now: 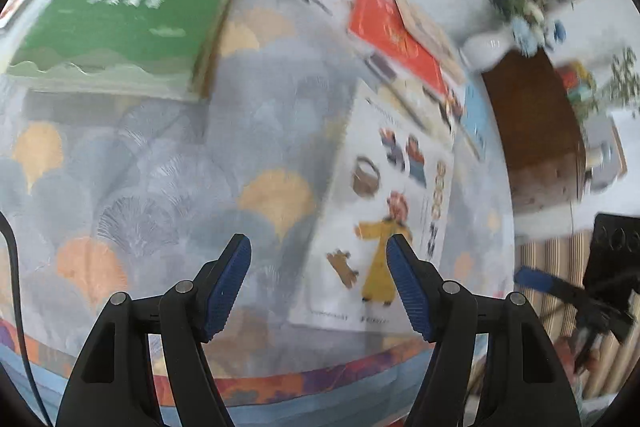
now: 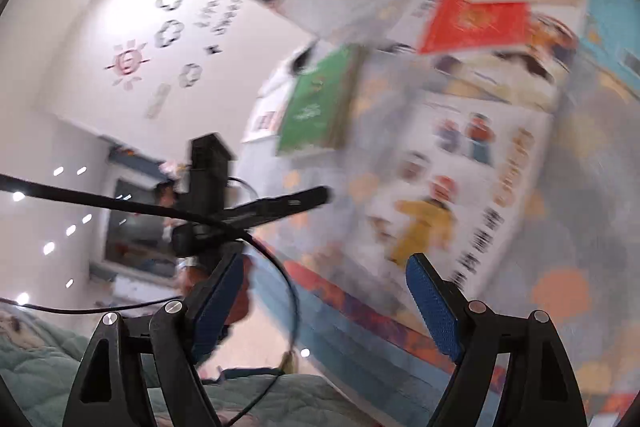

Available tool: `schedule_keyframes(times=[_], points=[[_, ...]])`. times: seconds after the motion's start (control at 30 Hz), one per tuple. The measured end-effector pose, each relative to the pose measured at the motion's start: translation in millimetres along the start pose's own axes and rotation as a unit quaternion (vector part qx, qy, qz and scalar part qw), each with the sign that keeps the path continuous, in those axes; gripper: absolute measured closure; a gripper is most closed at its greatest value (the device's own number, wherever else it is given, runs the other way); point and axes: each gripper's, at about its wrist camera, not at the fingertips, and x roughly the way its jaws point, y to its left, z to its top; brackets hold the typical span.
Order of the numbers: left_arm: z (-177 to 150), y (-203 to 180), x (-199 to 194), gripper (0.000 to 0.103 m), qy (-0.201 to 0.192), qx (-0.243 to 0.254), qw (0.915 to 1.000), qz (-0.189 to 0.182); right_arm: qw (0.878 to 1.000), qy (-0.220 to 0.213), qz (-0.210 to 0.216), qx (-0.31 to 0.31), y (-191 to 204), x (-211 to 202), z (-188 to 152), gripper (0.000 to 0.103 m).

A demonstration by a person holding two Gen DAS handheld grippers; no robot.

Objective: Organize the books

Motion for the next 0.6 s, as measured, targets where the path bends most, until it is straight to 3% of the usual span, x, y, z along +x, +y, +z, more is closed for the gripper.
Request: schedule_keyframes(times=[0.03, 0.07, 0.1, 0.13, 0.23, 0.27, 0.37, 0.43, 0.57, 0.6], points=[[-1.6, 1.1, 1.5, 0.035, 0.006, 0.006, 1.0, -0.003, 1.0, -0.002, -0.028, 0.008, -6.3, 2.2, -4.2, 0.021], [-3.4, -3.5, 10.0, 0.035, 0.015, 0.015, 0.9998, -0.004, 0.997, -0.002, -0.079, 0.018, -12.2, 9.4, -7.1, 0.029], [-4.7, -5.1, 17.7, 0.037, 0.022, 0.023, 0.9995, 0.0, 0.988, 0.003, -0.152, 0.028, -21.8, 20.5, -10.9, 0.039], [-7.6, -1.7, 16.0, 0.043, 0.026, 0.028, 0.9992, 0.004, 0.982, 0.01, -0.186, 0.03, -27.7, 28.9, -12.1, 0.053], [-11.2, -7.0, 26.9, 0.062, 0.054, 0.054, 0.9971, -0.002, 0.965, 0.011, -0.26, 0.022, -34.0, 51.3, -19.8, 0.056], [-13.8, -9.3, 30.4, 0.064, 0.063, 0.065, 0.9959, 0.0, 0.961, 0.006, -0.274, 0.027, -33.9, 57.1, -21.3, 0.056], [-17.1, -14.2, 29.9, 0.065, 0.064, 0.089, 0.9939, 0.005, 0.961, -0.013, -0.267, 0.069, -45.4, 63.3, -31.0, 0.061], [-17.2, -9.5, 29.7, 0.065, 0.068, 0.082, 0.9942, -0.011, 0.96, -0.031, -0.265, 0.085, -51.2, 61.9, -39.2, 0.062], [-15.1, 7.6, 28.5, 0.062, 0.088, 0.036, 0.9918, -0.085, 0.968, -0.063, -0.213, 0.117, -52.7, 49.5, -58.8, 0.061], [-13.3, 14.2, 25.2, 0.062, 0.094, 0.016, 0.9878, -0.123, 0.968, -0.07, -0.209, 0.123, -51.4, 49.5, -59.7, 0.061]])
